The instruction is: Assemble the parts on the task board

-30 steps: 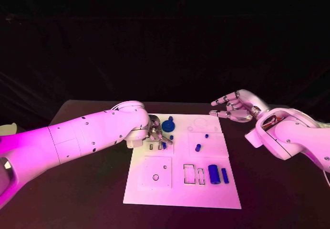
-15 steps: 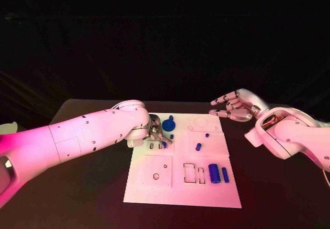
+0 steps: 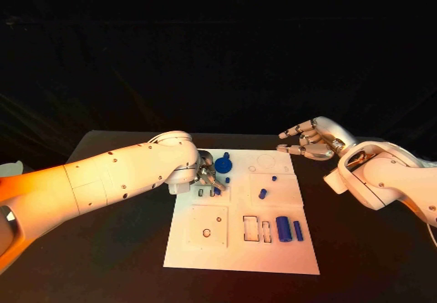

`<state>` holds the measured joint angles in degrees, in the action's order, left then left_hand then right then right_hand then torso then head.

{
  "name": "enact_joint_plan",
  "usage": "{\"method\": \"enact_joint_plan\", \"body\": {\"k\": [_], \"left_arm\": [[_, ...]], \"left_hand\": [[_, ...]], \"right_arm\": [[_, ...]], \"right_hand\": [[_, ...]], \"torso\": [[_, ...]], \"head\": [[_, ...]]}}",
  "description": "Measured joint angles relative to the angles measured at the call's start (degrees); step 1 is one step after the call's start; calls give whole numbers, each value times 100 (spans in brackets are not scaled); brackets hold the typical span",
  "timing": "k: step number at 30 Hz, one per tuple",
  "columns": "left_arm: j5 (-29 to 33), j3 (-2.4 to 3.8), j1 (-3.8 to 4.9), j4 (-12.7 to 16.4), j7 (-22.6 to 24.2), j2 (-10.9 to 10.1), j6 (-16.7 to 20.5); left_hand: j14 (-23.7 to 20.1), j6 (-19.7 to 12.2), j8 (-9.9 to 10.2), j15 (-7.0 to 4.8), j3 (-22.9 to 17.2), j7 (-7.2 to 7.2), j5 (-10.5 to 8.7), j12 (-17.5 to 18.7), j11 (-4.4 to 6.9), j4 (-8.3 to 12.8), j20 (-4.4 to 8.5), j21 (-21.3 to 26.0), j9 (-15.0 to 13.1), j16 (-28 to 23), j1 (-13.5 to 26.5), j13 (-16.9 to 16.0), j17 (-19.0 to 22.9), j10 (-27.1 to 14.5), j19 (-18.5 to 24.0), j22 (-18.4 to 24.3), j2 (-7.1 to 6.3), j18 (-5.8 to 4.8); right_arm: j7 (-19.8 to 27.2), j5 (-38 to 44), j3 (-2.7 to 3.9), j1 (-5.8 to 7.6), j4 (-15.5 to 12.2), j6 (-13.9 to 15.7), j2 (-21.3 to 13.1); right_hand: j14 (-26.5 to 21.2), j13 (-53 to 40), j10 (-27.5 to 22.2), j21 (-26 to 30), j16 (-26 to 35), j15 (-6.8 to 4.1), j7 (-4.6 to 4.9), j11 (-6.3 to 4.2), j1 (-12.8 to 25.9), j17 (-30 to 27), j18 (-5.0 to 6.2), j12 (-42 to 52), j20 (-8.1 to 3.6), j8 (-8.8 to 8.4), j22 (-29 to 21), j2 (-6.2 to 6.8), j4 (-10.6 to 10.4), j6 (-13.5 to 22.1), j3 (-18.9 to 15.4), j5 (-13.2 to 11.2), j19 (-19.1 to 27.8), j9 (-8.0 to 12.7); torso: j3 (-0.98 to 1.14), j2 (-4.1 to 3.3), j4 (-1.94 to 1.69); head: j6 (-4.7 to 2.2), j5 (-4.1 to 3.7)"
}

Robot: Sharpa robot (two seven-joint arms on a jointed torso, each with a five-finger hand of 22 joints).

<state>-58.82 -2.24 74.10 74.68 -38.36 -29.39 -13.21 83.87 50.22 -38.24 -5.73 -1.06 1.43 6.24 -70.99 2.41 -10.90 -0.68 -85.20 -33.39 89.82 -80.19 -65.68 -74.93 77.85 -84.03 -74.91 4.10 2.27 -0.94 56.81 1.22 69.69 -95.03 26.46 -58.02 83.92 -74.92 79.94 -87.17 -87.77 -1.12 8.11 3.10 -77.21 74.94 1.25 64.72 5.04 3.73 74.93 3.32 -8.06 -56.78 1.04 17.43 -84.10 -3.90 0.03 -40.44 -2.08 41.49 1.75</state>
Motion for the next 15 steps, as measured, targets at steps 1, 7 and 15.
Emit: {"method": "enact_joint_plan", "body": {"k": [1, 7, 15], "left_arm": [[4, 0, 0, 3, 1, -1, 3], [24, -10, -14, 47, 1, -26, 26], [123, -7, -20, 216, 10, -190, 204]], "left_hand": [[-1, -11, 26, -1, -87, 9, 130, 1, 0, -34, 0, 0, 1, 0, -51, -2, 0, 0, 0, 0, -51, -1], [10, -15, 81, 11, -1241, 84, 325, 67, -23, -887, 0, 0, -126, 0, -198, 266, 0, 17, 0, 0, -507, 0], [20, 3, -35, -2, -2424, 103, 296, 44, -23, -776, 0, 0, -355, 0, 282, -6, 1, 39, 0, 0, -1176, -1]], "right_arm": [[1, 0, 0, 0, 0, 0, 0], [2, 0, 0, 0, 3, 0, 2], [4, 0, 0, 0, 25, -1, 6]], "right_hand": [[0, 0, 0, 0, 0, 0, 0, 0, 0, 0, 0, 0, 0, 0, 2, 0, 0, 0, 0, 0, 0, 0], [0, 0, 0, 0, 0, 0, 0, 0, 0, -1, 0, 0, 0, 0, 1, 0, 0, 0, 0, 0, 0, 0], [0, 0, 0, 0, 0, 0, 0, 0, -1, -1, 0, 0, 0, 0, 1, -1, 0, 0, 0, 0, 0, 0]], "torso": [[0, 0, 0], [1, -2, 2], [3, -1, -1]], "head": [[1, 0], [16, 2], [21, -10]]}}
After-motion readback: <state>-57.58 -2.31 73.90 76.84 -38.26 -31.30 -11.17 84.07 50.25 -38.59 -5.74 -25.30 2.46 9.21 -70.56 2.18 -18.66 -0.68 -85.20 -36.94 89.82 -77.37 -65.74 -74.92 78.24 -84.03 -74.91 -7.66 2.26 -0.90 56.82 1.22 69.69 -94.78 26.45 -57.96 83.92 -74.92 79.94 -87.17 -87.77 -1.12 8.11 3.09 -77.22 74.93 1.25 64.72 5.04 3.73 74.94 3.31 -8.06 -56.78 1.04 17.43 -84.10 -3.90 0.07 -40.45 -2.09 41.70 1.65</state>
